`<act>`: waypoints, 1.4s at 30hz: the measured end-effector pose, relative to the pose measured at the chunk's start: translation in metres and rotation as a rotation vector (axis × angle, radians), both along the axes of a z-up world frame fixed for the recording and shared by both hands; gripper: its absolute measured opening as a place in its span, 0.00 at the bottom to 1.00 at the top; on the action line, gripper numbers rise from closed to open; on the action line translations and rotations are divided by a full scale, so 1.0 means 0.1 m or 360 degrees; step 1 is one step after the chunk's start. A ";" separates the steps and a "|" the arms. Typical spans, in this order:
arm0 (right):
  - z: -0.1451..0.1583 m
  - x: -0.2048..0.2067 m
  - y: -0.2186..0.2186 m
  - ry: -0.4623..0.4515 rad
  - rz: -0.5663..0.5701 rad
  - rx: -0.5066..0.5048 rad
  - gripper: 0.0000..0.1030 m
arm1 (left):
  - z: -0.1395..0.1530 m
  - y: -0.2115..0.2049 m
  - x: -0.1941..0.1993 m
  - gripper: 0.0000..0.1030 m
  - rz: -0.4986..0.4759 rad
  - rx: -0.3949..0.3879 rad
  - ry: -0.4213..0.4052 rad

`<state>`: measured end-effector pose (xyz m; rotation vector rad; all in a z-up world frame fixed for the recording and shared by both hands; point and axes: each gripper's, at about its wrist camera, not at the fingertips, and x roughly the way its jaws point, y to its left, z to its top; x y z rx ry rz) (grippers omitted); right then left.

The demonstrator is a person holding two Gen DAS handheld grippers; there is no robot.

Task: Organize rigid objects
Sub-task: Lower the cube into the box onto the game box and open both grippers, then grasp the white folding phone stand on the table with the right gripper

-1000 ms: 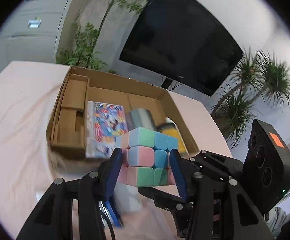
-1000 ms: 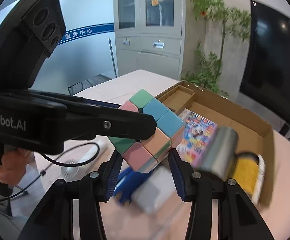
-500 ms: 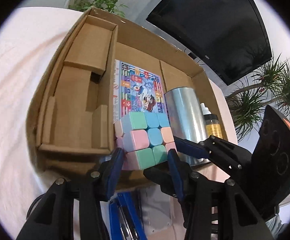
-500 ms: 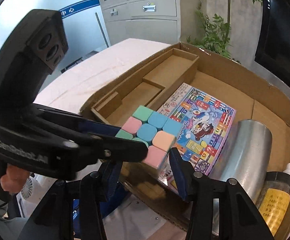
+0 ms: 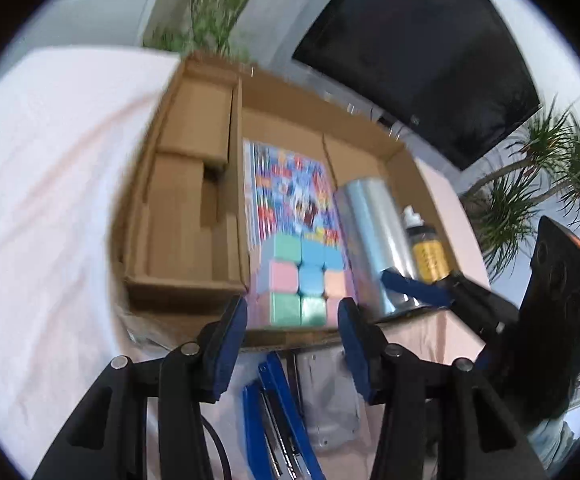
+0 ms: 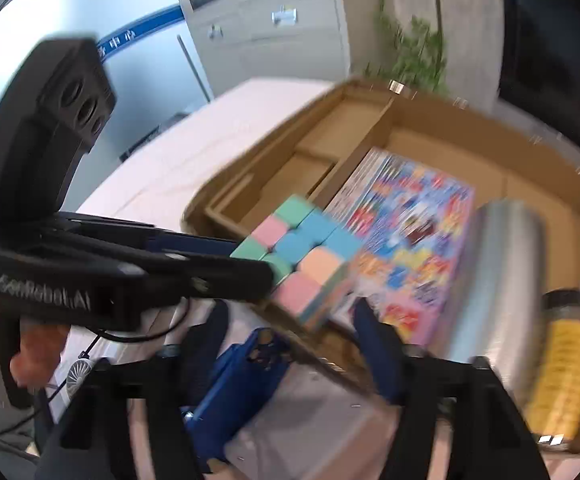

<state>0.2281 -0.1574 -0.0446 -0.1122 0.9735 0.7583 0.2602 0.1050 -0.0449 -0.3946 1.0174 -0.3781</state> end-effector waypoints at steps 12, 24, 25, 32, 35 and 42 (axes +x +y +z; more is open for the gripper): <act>-0.31 2.31 0.37 0.0392 -0.0384 -0.0290 0.31 | -0.07 0.00 0.09 0.49 0.0027 -0.0059 0.0000; -0.81 2.25 0.47 0.0578 -0.0431 -0.0313 0.15 | 0.03 -0.05 -0.09 0.49 0.0066 0.0032 -0.0062; -0.70 2.20 0.43 0.0511 -0.0458 -0.0312 0.35 | 0.05 -0.06 -0.12 0.49 0.0077 0.0057 -0.0088; 0.52 0.91 -0.38 -0.0160 -0.0635 0.0000 1.00 | 0.36 -0.05 -0.58 0.81 0.0377 0.0426 -0.0417; 0.64 0.08 -0.77 -0.0304 -0.0603 0.0050 1.00 | 0.43 -0.10 -0.80 0.81 0.0340 0.0482 -0.0460; -0.20 -1.02 -0.64 0.0156 -0.0403 0.0038 0.96 | 0.24 -0.35 -1.29 0.81 0.0145 0.0383 -0.0344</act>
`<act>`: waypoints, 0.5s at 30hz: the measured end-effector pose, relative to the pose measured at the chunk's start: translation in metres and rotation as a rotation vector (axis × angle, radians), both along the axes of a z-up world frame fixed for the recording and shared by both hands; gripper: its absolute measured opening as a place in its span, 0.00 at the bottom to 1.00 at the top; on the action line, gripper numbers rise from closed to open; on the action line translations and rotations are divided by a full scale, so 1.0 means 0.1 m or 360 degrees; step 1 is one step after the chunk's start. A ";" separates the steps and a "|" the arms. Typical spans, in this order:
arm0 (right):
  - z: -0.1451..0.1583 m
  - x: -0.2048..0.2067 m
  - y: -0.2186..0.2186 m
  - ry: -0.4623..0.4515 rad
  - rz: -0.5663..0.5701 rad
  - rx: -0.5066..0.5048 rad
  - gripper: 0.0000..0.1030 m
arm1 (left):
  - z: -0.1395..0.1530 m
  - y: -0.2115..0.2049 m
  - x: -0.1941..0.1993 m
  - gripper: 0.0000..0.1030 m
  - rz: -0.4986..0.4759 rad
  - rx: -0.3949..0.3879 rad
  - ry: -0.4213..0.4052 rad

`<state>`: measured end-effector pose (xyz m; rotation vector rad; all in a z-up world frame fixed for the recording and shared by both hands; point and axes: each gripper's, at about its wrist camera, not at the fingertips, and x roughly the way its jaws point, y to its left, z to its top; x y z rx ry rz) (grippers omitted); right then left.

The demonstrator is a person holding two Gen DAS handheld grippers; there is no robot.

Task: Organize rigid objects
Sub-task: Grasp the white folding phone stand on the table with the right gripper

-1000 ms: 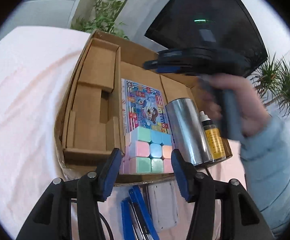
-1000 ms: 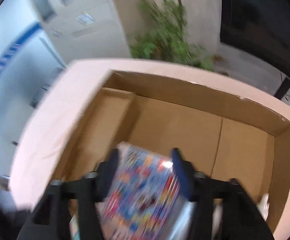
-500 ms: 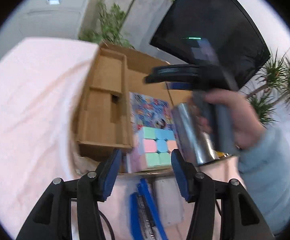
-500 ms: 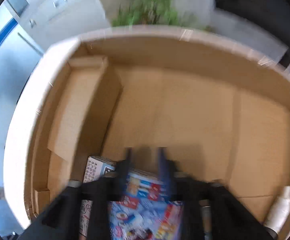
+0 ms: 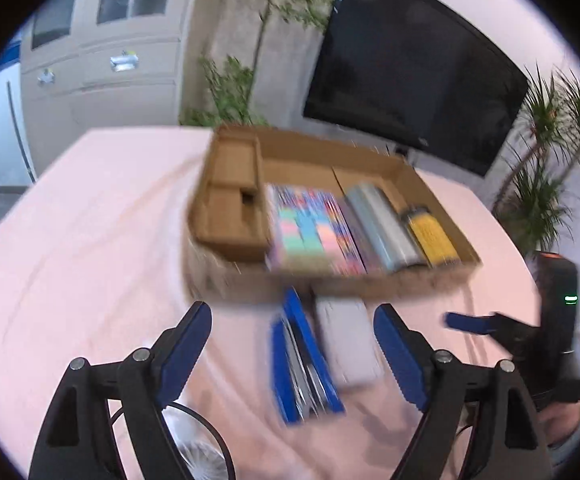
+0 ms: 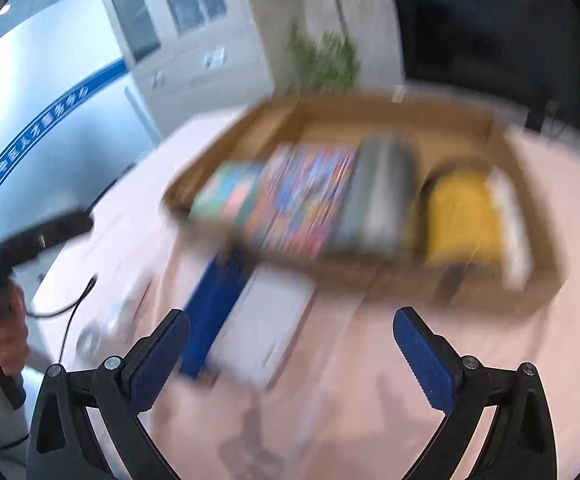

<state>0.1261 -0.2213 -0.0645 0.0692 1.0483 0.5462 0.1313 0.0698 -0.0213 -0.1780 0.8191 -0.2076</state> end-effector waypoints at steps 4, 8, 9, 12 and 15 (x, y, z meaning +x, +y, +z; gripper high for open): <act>-0.35 0.15 0.18 0.0143 -0.0087 0.0100 0.76 | -0.17 -0.11 -0.18 0.81 0.0034 -0.0085 0.0101; -0.67 0.26 0.36 0.0240 -0.0104 0.0050 0.60 | -0.30 -0.15 -0.33 0.81 0.0078 -0.0122 0.0139; -0.66 0.25 0.37 0.0224 -0.0105 0.0066 0.61 | -0.32 -0.16 -0.36 0.81 0.0086 -0.0128 0.0146; -0.66 0.14 0.42 0.0187 -0.0060 0.0028 0.58 | -0.30 -0.20 -0.43 0.81 0.0084 -0.0127 0.0129; -0.65 0.04 0.35 0.0160 -0.0039 0.0053 0.54 | -0.29 -0.24 -0.42 0.81 0.0074 -0.0130 0.0125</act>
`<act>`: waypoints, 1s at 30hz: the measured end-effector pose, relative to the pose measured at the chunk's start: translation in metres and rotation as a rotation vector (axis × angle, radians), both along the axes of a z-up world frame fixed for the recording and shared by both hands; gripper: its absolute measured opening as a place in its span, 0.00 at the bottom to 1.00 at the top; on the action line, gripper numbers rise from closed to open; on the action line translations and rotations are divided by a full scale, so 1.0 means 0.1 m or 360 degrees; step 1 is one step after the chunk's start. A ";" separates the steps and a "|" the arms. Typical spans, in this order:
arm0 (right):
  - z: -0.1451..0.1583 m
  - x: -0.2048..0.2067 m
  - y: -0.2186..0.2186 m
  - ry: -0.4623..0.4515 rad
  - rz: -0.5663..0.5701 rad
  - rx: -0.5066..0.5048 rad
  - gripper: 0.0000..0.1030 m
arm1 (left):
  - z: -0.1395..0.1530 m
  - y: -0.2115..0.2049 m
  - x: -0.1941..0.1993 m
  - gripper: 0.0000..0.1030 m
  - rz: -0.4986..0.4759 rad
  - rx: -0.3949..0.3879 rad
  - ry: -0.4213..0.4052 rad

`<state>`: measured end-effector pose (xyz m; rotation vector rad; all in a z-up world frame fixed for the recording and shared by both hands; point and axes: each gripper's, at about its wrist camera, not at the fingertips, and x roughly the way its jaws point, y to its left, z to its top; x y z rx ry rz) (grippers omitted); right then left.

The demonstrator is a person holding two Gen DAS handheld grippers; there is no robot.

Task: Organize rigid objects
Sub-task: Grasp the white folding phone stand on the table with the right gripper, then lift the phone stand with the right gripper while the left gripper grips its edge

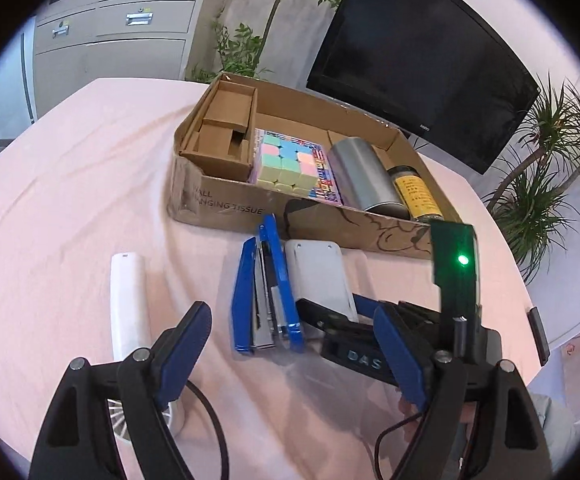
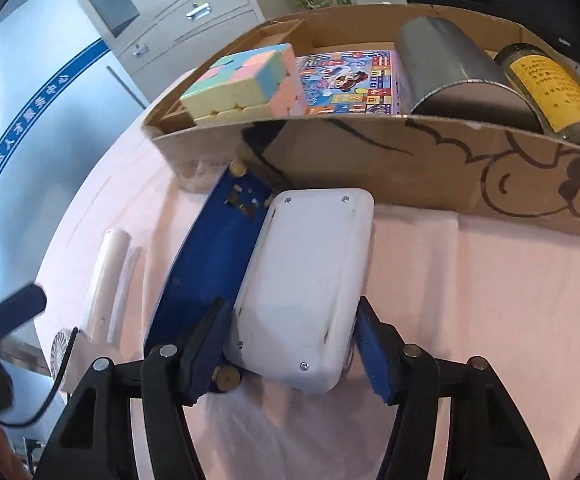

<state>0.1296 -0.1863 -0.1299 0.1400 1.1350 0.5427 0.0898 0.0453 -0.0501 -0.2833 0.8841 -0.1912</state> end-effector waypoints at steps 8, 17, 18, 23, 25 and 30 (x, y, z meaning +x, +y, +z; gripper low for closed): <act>-0.08 -0.13 -0.64 0.0156 -0.0038 -0.0044 0.01 | -0.16 -0.24 0.10 0.81 -0.0098 -0.0131 0.0064; 0.10 -0.09 -0.40 -0.0001 -0.0108 0.0100 0.91 | -0.05 -0.01 0.15 0.80 0.0072 0.0037 -0.0009; 0.11 -0.03 -0.26 -0.0028 -0.0091 0.0083 0.90 | -0.02 0.04 0.12 0.80 0.0114 0.0079 -0.0030; -0.06 -0.05 0.21 -0.0089 -0.0071 -0.0178 0.75 | -0.07 0.18 0.07 0.80 0.0169 0.0068 -0.0010; -0.05 -0.09 0.34 -0.0179 -0.0053 -0.0260 0.72 | -0.13 0.19 0.04 0.80 0.0175 0.0067 0.0012; -0.08 -0.20 0.41 -0.0248 -0.0009 -0.0339 0.63 | -0.22 0.15 0.09 0.80 0.0121 0.0030 0.0052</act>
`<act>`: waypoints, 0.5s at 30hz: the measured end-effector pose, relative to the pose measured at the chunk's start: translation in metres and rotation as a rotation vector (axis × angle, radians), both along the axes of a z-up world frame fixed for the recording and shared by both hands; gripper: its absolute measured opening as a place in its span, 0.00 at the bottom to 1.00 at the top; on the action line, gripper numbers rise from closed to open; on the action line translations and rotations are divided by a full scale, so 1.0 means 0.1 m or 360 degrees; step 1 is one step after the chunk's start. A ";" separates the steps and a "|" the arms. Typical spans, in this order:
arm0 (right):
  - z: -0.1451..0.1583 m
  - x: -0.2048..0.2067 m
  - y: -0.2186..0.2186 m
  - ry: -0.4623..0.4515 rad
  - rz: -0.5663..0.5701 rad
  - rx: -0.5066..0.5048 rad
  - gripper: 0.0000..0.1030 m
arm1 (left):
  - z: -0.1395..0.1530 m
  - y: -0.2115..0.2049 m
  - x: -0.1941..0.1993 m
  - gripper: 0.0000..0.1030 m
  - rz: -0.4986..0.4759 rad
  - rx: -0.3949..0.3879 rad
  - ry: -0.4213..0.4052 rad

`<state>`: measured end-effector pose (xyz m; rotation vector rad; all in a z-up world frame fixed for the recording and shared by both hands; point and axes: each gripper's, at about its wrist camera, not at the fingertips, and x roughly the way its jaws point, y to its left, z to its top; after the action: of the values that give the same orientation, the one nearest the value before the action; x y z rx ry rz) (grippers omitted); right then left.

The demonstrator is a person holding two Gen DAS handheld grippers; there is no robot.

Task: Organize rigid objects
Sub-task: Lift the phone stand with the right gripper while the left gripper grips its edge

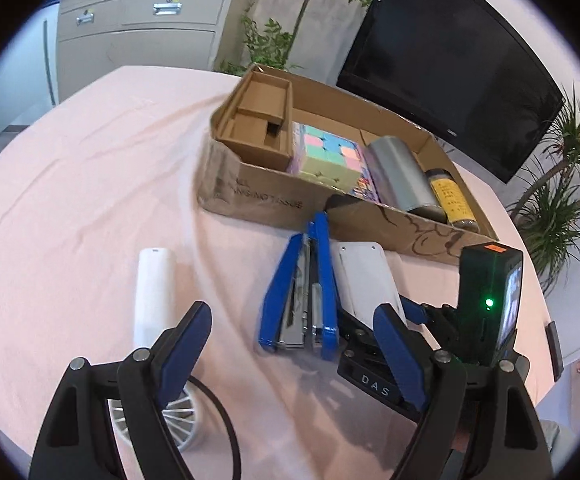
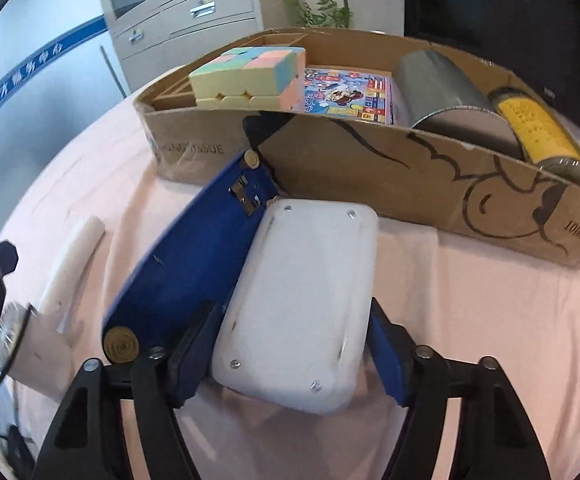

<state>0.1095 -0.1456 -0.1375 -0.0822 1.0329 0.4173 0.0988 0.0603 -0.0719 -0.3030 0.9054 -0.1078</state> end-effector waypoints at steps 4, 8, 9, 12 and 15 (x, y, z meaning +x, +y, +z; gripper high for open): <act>0.11 -0.20 -0.50 0.0038 -0.0002 0.0031 0.62 | -0.05 -0.16 0.03 0.80 -0.0105 -0.0070 0.0038; 0.20 -0.51 -0.93 0.0091 0.0033 0.0122 0.62 | -0.19 -0.45 0.07 0.80 -0.0288 -0.0253 0.0130; 0.20 -0.59 -1.02 0.0106 0.0054 0.0146 0.62 | -0.22 -0.53 0.07 0.80 -0.0334 -0.0291 0.0153; 0.21 -0.82 -1.20 0.0100 0.0126 0.0162 0.61 | -0.38 -0.85 0.06 0.79 -0.0487 -0.0391 0.0245; 0.24 -0.99 -1.31 0.0023 0.0146 0.0139 0.64 | -0.54 -1.01 0.08 0.79 -0.0523 -0.0491 0.0353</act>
<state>0.0105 -0.2761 -0.1137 -0.0487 1.0262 0.5466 0.1071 -0.0410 -0.1258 -0.4564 1.1555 -0.5292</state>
